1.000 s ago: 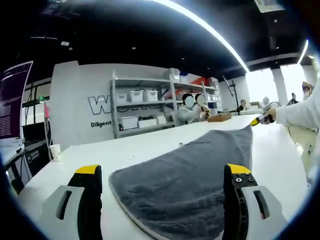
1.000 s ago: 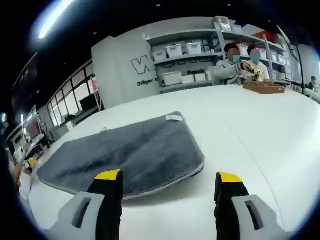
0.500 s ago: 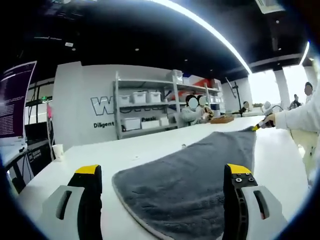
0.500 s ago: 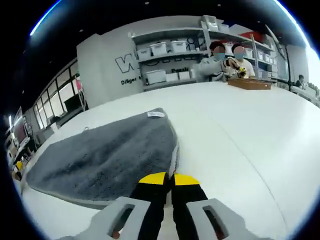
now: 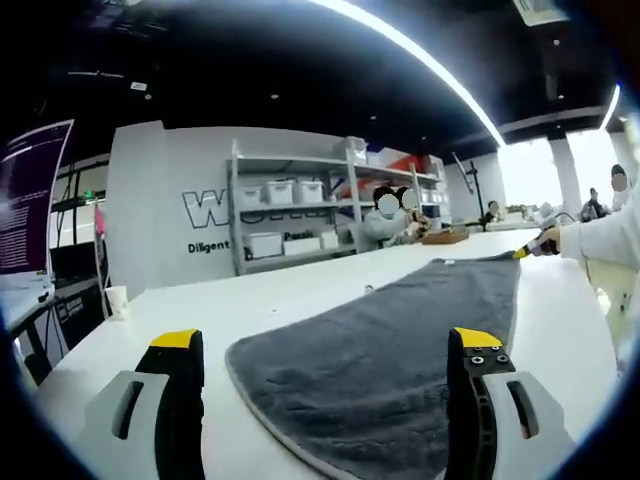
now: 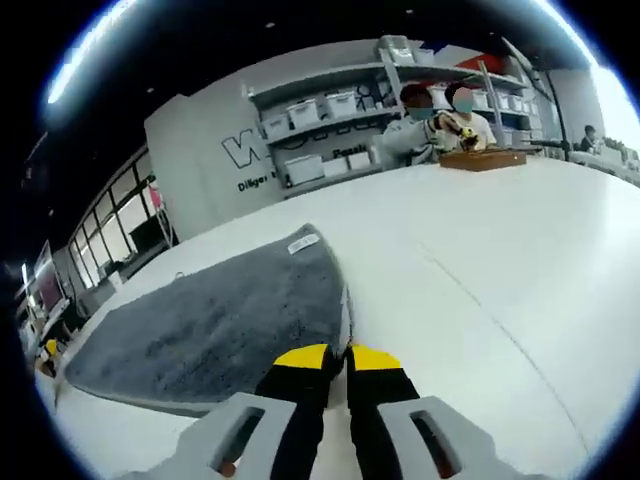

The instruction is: Open the folded towel by lifting each exposed corner and separating the folded layers until the towel lies flat within the target outline without major curled edges

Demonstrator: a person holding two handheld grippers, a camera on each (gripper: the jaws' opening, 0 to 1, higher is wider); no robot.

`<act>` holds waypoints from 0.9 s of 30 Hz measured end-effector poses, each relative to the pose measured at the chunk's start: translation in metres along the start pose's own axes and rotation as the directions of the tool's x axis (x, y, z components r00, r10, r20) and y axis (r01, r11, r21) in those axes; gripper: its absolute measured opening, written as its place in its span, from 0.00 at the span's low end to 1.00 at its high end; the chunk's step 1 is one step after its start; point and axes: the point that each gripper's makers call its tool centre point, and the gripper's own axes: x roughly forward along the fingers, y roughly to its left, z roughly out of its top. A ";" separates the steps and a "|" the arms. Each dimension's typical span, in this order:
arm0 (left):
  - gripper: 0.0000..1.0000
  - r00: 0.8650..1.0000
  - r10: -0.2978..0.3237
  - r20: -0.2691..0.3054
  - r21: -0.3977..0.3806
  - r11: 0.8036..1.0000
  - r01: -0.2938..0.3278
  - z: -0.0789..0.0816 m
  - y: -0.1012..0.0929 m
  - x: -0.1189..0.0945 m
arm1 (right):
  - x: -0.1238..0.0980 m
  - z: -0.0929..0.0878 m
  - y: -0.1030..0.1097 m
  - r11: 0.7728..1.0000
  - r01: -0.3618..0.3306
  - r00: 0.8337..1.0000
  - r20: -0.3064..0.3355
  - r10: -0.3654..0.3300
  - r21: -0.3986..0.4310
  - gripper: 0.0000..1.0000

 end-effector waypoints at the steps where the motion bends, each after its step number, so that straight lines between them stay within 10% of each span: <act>1: 1.00 1.000 0.000 -0.002 -0.001 1.000 0.000 -0.001 0.000 0.000 | -0.004 0.004 -0.001 1.000 0.007 1.000 0.025 -0.007 -0.007 0.09; 7: 1.00 1.000 -0.002 -0.012 -0.006 1.000 0.002 -0.003 0.001 0.001 | -0.028 0.030 0.011 0.973 0.017 0.978 0.204 0.031 -0.229 0.49; 12: 1.00 0.999 -0.017 -0.036 -0.026 1.000 0.016 -0.011 0.000 -0.005 | -0.037 0.001 0.054 0.889 -0.075 0.988 0.089 0.129 -0.452 0.73; 20: 1.00 0.988 -0.042 -0.149 -0.073 0.997 0.031 -0.018 -0.020 -0.036 | -0.056 -0.001 0.086 0.891 -0.200 0.971 0.038 0.236 -0.408 0.99; 27: 1.00 0.960 -0.028 -0.279 -0.072 0.997 0.008 -0.012 -0.029 -0.057 | -0.065 -0.004 0.087 0.884 -0.210 0.973 -0.004 0.229 -0.418 0.99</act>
